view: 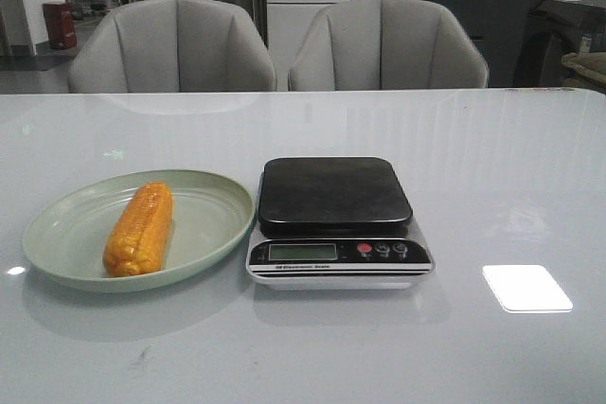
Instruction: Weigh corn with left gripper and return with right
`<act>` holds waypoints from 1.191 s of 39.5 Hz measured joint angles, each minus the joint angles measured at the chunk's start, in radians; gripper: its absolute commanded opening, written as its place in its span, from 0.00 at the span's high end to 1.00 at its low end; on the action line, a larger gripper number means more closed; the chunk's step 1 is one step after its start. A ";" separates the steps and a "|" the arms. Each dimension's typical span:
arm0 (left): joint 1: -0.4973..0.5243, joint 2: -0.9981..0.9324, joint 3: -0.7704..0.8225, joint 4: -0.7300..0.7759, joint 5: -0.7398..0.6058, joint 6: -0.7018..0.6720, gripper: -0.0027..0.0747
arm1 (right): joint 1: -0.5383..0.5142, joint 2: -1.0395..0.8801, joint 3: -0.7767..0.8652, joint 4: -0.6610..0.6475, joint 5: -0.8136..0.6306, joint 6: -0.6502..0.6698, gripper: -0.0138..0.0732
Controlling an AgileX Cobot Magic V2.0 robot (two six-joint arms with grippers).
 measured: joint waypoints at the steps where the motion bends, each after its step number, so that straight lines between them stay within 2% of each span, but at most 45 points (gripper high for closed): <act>1: 0.000 0.000 0.000 0.000 0.000 0.000 0.82 | 0.000 0.000 0.000 0.000 0.003 0.000 0.65; 29: 0.005 0.000 0.017 0.000 -0.006 0.000 0.82 | 0.000 0.000 0.000 0.000 0.031 0.000 0.65; 34: 0.079 0.000 0.059 0.000 -0.061 0.000 0.82 | 0.000 0.000 0.000 0.000 0.033 0.000 0.65; 47: 0.377 0.000 0.248 0.075 -0.429 0.000 0.82 | 0.000 -0.002 0.000 0.000 0.035 0.000 0.65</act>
